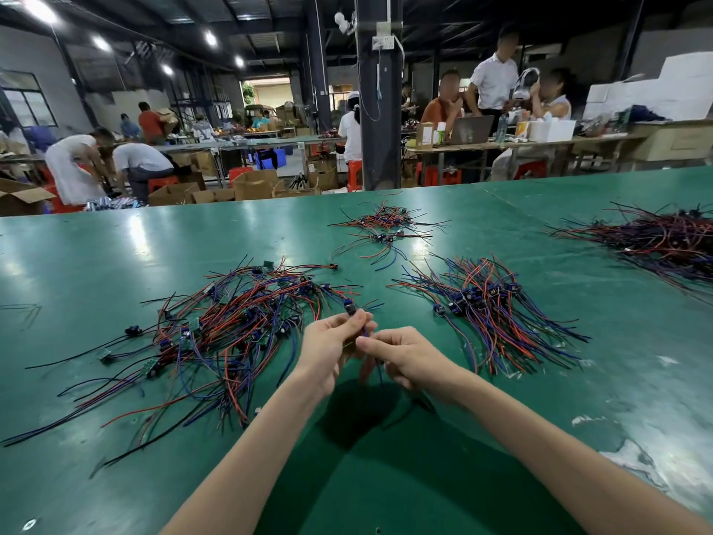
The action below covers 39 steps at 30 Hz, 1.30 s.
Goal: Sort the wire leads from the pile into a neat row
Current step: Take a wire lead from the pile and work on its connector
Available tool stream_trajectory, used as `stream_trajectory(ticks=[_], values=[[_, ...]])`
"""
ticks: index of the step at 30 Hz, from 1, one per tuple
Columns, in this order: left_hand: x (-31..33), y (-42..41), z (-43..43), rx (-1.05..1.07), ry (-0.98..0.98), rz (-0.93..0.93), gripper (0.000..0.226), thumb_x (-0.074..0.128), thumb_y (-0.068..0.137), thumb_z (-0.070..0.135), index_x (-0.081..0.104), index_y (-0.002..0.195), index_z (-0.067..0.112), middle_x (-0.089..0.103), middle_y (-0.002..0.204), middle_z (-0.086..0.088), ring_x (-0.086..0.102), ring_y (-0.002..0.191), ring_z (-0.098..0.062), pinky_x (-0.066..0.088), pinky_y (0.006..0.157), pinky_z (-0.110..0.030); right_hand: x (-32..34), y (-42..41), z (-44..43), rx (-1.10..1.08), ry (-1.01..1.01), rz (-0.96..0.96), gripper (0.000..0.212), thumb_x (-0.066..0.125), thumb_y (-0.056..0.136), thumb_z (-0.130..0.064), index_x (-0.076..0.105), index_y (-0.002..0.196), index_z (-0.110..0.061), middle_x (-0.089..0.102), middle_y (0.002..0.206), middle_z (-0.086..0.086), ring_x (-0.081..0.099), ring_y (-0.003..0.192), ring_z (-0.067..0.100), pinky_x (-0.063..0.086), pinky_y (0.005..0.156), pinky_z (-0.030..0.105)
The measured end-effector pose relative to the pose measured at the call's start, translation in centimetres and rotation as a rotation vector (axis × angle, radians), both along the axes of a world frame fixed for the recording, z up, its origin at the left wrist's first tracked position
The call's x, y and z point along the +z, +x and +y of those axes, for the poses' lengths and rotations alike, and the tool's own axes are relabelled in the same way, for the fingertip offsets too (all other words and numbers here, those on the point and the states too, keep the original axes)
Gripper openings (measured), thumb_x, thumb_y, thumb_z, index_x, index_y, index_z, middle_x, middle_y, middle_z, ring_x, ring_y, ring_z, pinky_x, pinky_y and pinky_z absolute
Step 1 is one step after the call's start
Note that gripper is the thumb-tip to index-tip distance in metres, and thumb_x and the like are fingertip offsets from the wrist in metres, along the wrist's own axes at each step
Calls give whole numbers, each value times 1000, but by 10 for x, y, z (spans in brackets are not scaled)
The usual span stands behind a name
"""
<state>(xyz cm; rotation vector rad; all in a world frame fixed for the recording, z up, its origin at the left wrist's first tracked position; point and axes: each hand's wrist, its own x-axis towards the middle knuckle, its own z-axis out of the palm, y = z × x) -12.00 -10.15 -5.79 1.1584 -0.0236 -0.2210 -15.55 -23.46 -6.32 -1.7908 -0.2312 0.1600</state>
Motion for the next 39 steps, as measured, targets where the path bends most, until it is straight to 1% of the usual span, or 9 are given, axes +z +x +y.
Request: stream_trajectory(ticks=[3,6,9,11,15,19,27,34,39], values=[[0,-5,-7,-21,-26,-20,13,59,89,4,65,79,0,69,65,-5,66,58,-12,55,59,-22,-4,5,0,-91,121,-20,43,56,95,-17,54,91,26,49,80,30,28,28,4,18,31,15],[1,-5,-6,-13,-27,-45,12,59,88,3,65,78,-1,68,64,-5,65,58,-12,54,58,-22,-2,5,1,-71,131,-48,31,53,96,-12,63,77,10,58,76,28,30,28,4,21,32,14],[1,-4,-3,7,13,-50,12,58,89,4,64,79,-1,67,61,-3,63,56,-10,53,57,-21,-2,1,3,-7,54,-86,31,49,98,-9,62,70,-7,65,63,10,33,29,2,25,33,12],[0,-3,-1,15,26,-46,12,58,89,5,64,80,0,67,60,-2,62,54,-10,51,55,-20,-1,-1,5,17,10,-89,31,46,99,-8,60,72,-8,66,60,1,35,29,3,26,33,12],[0,-1,0,34,12,-46,14,57,90,3,64,79,0,67,59,-2,61,51,-9,49,49,-17,2,-4,6,45,20,-61,26,43,100,-6,57,79,-10,62,67,9,33,28,2,24,33,12],[3,9,12,152,-73,-15,12,56,90,0,63,81,-2,68,61,-3,65,56,-8,56,64,-20,1,-11,11,153,-27,-30,26,44,100,-7,59,79,-11,62,61,1,32,30,2,25,34,12],[0,23,31,258,-106,30,9,56,91,0,62,85,-3,68,60,-3,65,55,-8,57,62,-21,0,-17,19,220,-133,-74,25,46,99,-9,61,79,-14,65,64,-4,34,33,3,29,35,14],[-4,23,28,300,-104,13,8,58,89,0,64,84,-2,68,68,-5,66,57,-8,57,61,-20,0,-10,14,113,47,259,23,44,93,3,58,75,1,62,48,5,25,23,4,16,29,13],[-10,21,23,281,-73,-79,8,61,87,0,66,81,-1,71,70,-4,67,63,-11,56,64,-20,4,-4,6,117,118,540,22,38,96,0,53,81,5,63,51,8,23,22,3,21,29,12]])
